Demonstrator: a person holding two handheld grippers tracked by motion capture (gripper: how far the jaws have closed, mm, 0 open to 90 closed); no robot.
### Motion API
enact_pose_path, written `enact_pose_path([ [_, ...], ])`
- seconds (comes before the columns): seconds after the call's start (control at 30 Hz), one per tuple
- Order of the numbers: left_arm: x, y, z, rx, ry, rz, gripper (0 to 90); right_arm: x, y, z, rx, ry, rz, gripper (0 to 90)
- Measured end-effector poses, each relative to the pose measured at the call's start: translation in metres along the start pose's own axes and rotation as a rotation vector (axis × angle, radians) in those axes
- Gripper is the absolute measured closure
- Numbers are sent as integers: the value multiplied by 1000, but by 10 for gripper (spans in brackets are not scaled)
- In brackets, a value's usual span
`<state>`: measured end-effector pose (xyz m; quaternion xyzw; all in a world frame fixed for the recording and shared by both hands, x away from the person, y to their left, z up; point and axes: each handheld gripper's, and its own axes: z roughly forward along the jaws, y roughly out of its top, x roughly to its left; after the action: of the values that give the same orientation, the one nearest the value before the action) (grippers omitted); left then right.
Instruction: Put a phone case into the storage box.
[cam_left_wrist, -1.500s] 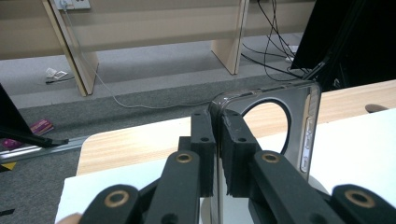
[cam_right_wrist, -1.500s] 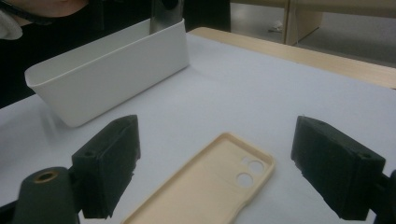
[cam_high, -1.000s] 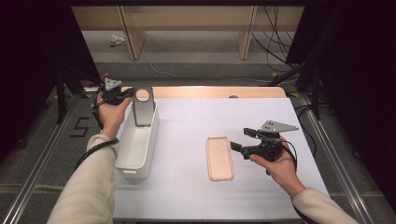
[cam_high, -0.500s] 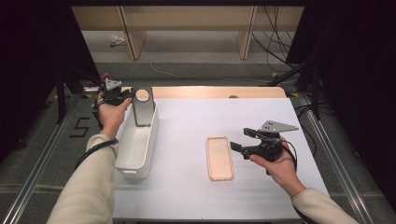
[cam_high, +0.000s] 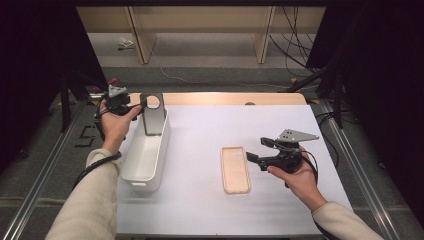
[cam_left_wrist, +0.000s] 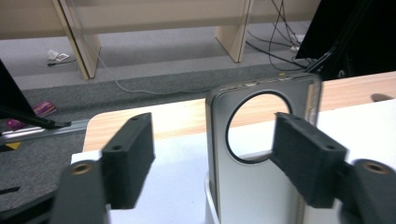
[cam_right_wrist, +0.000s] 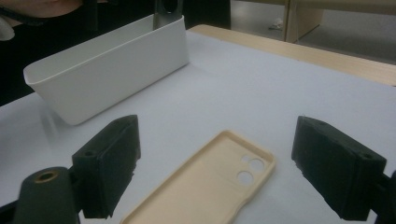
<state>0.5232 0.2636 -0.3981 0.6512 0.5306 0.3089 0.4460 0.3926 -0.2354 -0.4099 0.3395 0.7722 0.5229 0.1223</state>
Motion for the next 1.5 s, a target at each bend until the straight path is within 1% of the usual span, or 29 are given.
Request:
enact_pose_path([
  [0.07,-1,0,-6,2,1,12,217,0,0,0,0,-2,-1,164],
  [0.13,-1,0,-12,-1,-6,11,161,0,0,0,2,-2,-1,164],
  [0.2,-3,-1,-20,-6,-13,19,148,0,0,0,1,-3,-2,163],
  [0.23,-5,-2,-25,-14,-18,18,126,0,0,0,3,-4,-2,164],
  [0.27,-6,-3,-29,-11,-25,21,104,0,0,0,2,-4,-2,164],
  [0.3,-8,-4,-35,-15,-39,13,95,0,0,0,3,-4,-2,164],
  [0.37,-11,-6,-43,-26,-65,-19,60,-1,0,1,7,-4,-4,164],
  [0.4,-14,-8,-47,-27,-76,-22,43,-1,0,1,10,-4,-5,164],
  [0.47,-20,-11,-55,-15,-92,0,16,-2,0,2,13,-4,-7,164],
  [0.57,-30,-15,-64,6,-109,38,2,-3,-1,3,18,-7,-5,164],
  [0.73,-50,-24,-79,3,-139,96,0,-6,-1,3,22,-9,-7,164],
  [0.87,-71,-34,-91,0,-176,129,6,-7,-2,3,26,-9,-6,164],
  [0.97,-91,-44,-99,17,-206,164,7,-8,-1,4,28,-8,-7,164],
  [1.03,-102,-50,-103,35,-219,187,14,-8,-1,4,31,-7,-8,164],
  [1.1,-111,-56,-108,39,-232,201,21,-7,-1,4,33,-3,-5,165],
  [1.13,-113,-58,-110,42,-237,209,23,-7,-1,5,33,1,-6,164],
  [1.23,-122,-69,-117,49,-254,218,25,-6,0,6,36,6,-8,165],
  [1.3,-126,-76,-122,57,-263,230,34,-5,0,7,39,12,-14,164],
  [1.4,-130,-85,-125,75,-265,256,38,-5,0,8,42,15,-14,165],
  [1.5,-133,-91,-126,88,-269,268,44,-5,0,9,43,16,-14,165],
])
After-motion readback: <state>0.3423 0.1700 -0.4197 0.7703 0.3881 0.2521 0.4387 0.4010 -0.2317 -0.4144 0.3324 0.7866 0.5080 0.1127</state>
